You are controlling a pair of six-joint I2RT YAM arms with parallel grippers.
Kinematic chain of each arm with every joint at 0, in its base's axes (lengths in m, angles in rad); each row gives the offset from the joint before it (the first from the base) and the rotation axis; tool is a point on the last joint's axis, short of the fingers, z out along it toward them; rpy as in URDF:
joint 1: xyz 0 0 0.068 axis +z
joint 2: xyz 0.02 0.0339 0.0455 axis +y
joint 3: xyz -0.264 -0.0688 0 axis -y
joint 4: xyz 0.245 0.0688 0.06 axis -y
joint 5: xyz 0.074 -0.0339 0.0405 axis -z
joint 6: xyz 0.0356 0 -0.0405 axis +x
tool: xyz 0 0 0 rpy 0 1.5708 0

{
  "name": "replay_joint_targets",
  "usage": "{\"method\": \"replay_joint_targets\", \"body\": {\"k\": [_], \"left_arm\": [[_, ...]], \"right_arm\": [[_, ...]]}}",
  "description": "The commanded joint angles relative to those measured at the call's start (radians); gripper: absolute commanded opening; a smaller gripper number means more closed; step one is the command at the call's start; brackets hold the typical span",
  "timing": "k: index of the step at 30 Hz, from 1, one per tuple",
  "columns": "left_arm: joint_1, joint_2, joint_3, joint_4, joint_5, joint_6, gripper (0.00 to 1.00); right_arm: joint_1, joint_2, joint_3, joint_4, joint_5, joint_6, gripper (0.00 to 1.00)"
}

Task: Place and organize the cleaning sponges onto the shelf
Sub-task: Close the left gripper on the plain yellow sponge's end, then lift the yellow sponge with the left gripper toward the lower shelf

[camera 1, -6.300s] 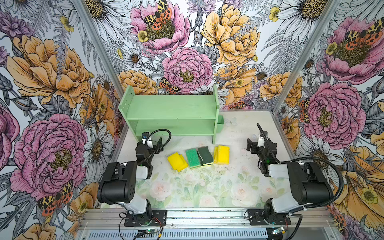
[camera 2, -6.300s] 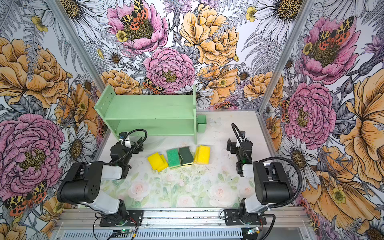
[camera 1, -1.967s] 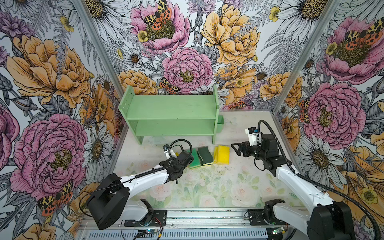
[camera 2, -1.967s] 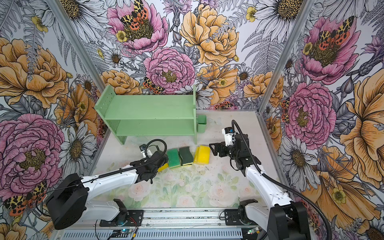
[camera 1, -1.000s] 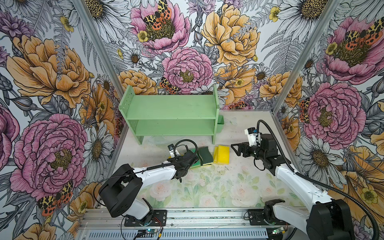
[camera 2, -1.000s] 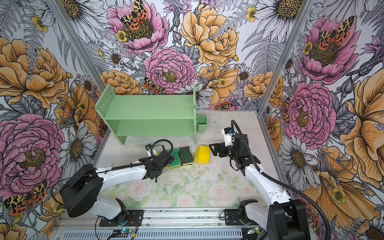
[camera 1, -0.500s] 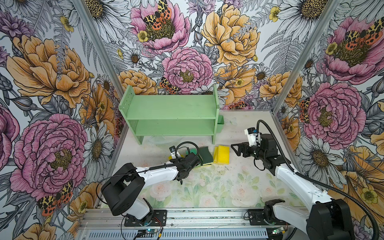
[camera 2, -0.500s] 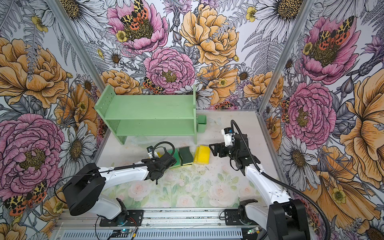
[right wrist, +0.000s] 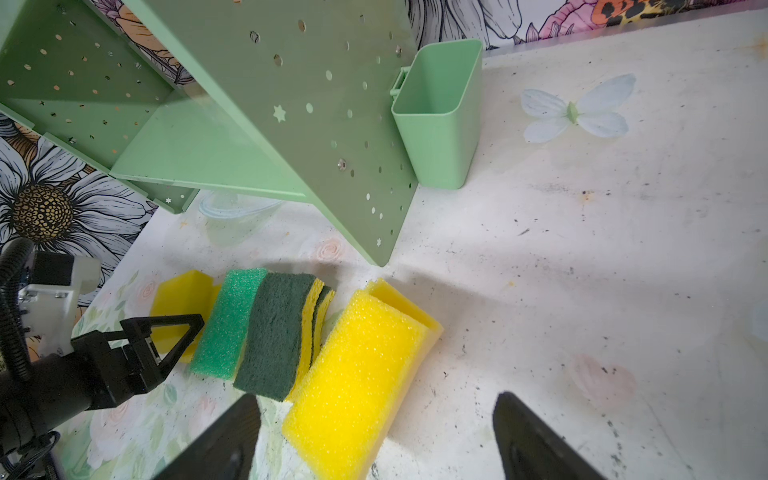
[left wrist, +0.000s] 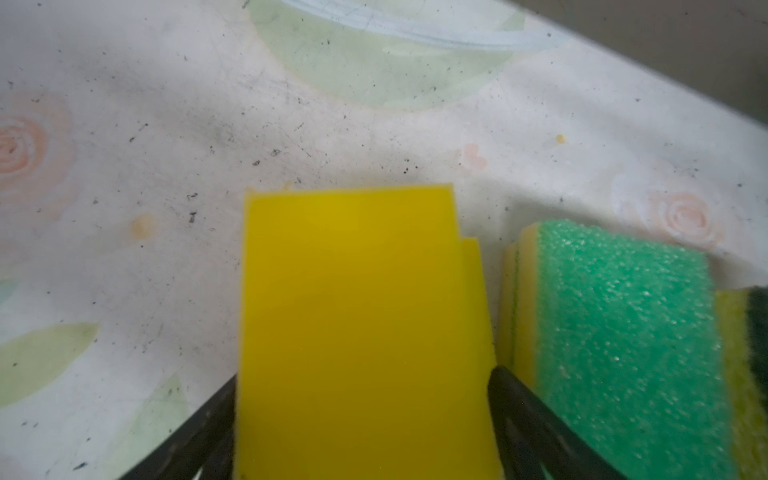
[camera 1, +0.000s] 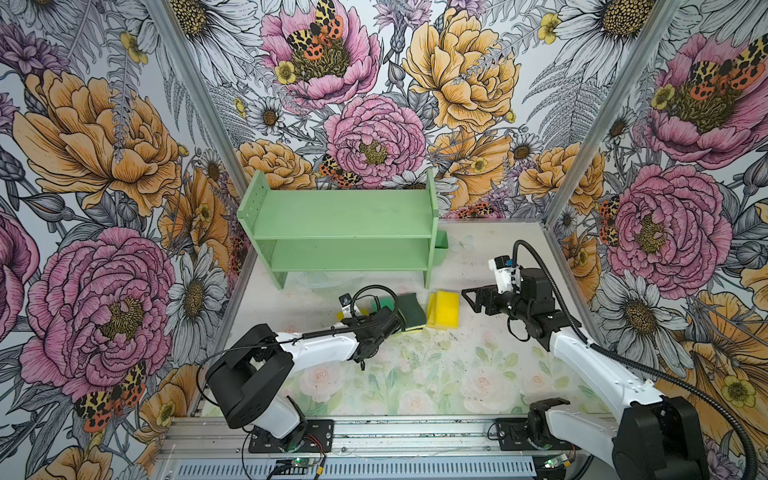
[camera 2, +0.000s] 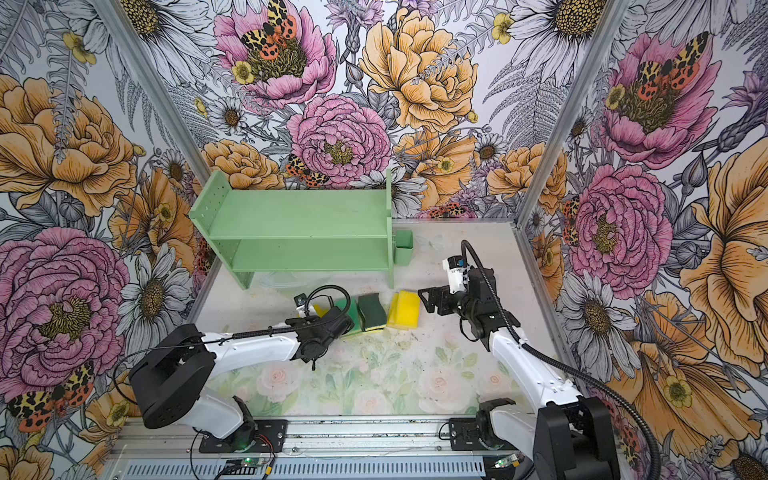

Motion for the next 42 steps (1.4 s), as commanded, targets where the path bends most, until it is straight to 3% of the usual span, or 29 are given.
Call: {"method": "replay_joint_targets", "body": {"k": [1, 11, 20, 42], "left_arm": [[-0.005, 0.015, 0.027, -0.008, -0.017, -0.004, 0.88], [0.005, 0.030, 0.027, -0.007, -0.010, 0.000, 0.87], [0.010, 0.036, 0.028, -0.006, -0.009, 0.008, 0.73], [-0.026, -0.001, 0.062, -0.009, -0.072, 0.098, 0.60]], "right_arm": [[0.005, 0.004, -0.008, 0.007, 0.007, -0.016, 0.89], [0.005, 0.011, -0.008, 0.006, 0.011, -0.017, 0.89], [0.005, 0.014, -0.008, 0.006, 0.013, -0.016, 0.89], [0.004, 0.016, -0.006, 0.006, 0.025, -0.013, 0.89]]}}
